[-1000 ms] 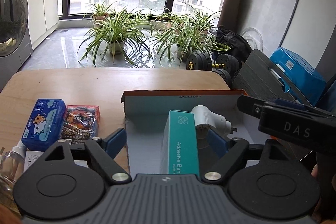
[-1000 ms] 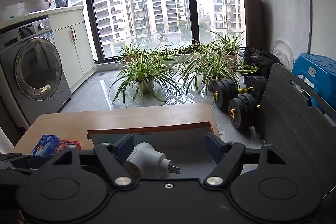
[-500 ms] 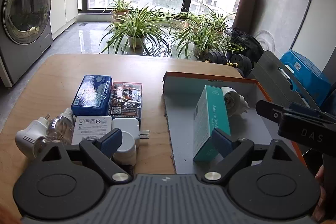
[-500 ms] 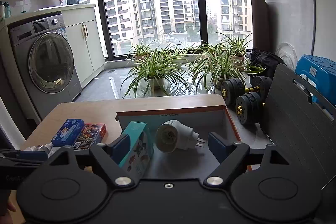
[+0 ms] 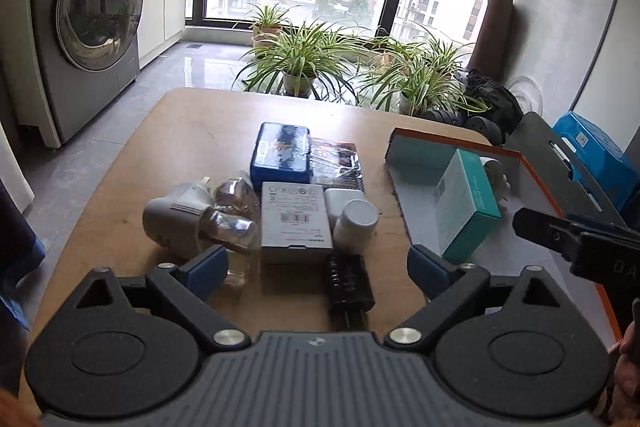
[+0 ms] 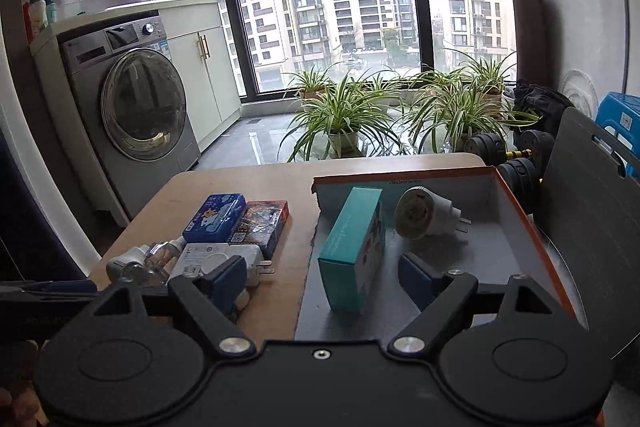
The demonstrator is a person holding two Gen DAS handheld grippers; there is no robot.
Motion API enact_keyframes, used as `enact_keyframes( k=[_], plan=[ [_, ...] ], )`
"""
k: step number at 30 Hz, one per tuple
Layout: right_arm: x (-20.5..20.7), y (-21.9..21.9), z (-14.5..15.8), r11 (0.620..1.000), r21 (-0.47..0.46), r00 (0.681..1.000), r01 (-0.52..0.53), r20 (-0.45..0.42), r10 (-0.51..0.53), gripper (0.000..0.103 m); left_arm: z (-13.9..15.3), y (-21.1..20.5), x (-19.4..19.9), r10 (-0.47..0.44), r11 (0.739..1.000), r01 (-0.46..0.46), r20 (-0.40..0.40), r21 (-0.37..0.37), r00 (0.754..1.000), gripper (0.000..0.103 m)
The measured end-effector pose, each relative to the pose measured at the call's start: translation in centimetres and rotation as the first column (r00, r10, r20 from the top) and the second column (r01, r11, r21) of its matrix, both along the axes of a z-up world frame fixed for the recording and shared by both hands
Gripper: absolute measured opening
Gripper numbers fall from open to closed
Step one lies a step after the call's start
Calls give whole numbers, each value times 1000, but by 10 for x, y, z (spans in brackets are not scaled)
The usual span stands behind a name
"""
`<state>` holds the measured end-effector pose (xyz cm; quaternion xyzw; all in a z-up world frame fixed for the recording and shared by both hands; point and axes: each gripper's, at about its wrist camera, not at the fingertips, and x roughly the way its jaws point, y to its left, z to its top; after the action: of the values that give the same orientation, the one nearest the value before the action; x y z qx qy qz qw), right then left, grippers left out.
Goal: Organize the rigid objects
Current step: 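Grasp the glass-bottle humidifier with the left gripper while the right gripper grasps the black plug adapter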
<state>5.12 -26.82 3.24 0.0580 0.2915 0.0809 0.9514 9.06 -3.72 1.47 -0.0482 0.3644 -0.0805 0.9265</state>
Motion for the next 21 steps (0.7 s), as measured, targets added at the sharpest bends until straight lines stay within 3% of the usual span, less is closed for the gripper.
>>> enact_keyframes(
  k=[5, 14, 21],
  plan=[
    [-6, 15, -7, 1000, 7, 999, -23, -27, 23, 98, -15, 34, -1, 57, 998, -57, -15, 18, 998, 100],
    [-11, 24, -18, 999, 19, 998, -32, -56, 33, 98, -44, 70, 20, 68, 995, -69, 11, 79, 998, 103],
    [-6, 25, -25, 999, 31, 997, -22, -76, 24, 98, -56, 64, 38, -34, 991, 27, 49, 129, 998, 103]
  ],
)
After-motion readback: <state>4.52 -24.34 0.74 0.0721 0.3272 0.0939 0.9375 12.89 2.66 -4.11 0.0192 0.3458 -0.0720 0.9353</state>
